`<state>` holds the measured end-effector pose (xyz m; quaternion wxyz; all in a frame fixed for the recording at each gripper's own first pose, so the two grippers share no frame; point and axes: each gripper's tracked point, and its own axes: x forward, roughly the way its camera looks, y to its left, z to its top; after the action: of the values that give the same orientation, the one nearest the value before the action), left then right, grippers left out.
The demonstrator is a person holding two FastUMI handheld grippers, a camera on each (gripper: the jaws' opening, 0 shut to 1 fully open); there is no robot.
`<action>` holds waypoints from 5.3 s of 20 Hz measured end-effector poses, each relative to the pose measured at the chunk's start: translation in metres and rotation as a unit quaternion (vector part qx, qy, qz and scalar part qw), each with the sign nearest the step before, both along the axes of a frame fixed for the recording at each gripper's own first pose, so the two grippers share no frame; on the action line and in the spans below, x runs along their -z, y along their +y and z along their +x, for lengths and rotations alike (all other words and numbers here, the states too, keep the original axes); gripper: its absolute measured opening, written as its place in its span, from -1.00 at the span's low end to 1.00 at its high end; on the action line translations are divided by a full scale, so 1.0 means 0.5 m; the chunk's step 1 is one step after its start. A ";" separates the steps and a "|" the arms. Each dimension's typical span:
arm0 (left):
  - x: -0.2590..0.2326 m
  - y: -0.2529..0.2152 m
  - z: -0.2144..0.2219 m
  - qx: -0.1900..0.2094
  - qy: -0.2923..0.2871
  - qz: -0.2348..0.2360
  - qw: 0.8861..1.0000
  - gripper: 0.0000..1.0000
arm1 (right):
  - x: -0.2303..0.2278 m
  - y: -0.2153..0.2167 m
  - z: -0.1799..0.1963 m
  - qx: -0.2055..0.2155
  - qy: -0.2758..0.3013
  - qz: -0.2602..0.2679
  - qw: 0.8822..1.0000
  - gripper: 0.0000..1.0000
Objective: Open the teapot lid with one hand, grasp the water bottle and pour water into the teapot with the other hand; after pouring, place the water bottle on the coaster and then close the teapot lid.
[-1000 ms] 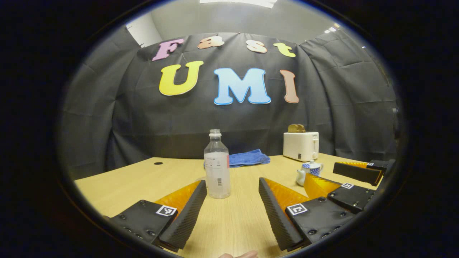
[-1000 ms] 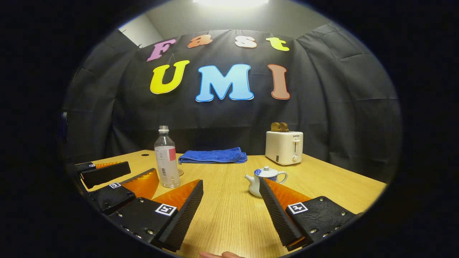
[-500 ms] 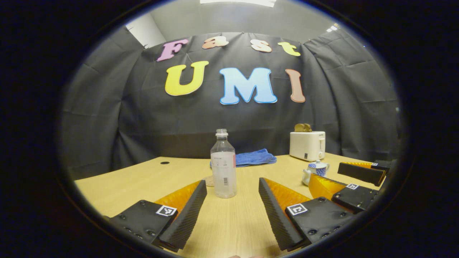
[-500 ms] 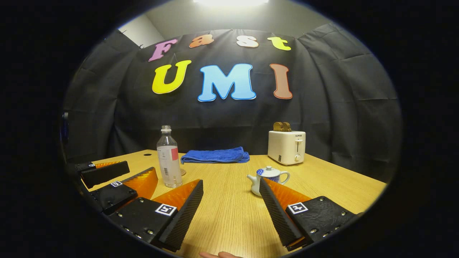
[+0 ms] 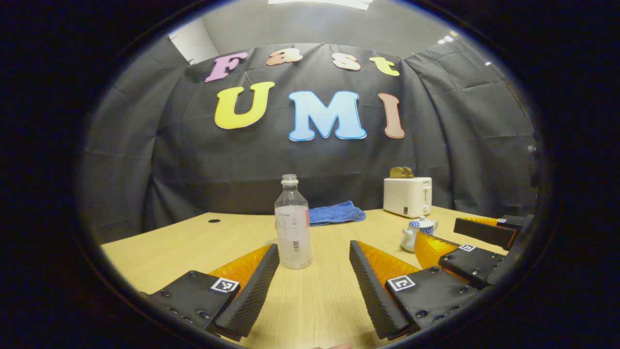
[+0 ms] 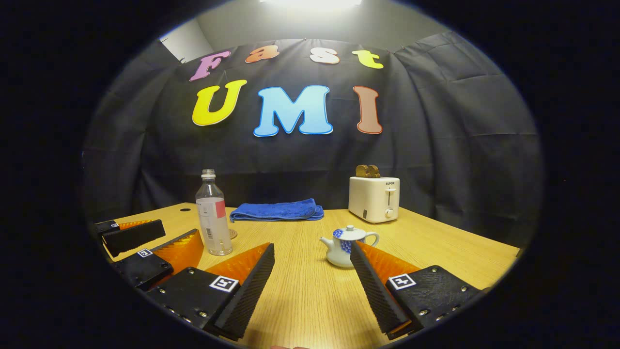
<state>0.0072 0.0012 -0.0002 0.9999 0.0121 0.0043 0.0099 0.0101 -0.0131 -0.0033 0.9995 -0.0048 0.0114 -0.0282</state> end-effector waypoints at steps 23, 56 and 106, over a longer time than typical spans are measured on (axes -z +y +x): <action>-0.053 0.090 0.168 -0.034 -0.004 0.022 0.999 1.00 | 0.008 -0.125 0.229 0.027 0.068 -0.010 0.997 -0.31; 0.046 0.105 0.348 -0.028 0.058 -0.045 0.997 0.83 | -0.060 -0.070 0.161 -0.016 0.003 -0.052 0.998 -0.92; 0.070 -0.276 0.379 0.109 0.064 0.672 0.730 0.73 | 0.036 -0.128 -0.205 -0.022 0.036 -0.012 0.999 -0.92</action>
<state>0.1967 -0.1368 -0.0350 0.7225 0.6815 0.0596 -0.0999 -0.0926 -0.0773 -0.0214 0.9987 -0.0184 0.0474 -0.0061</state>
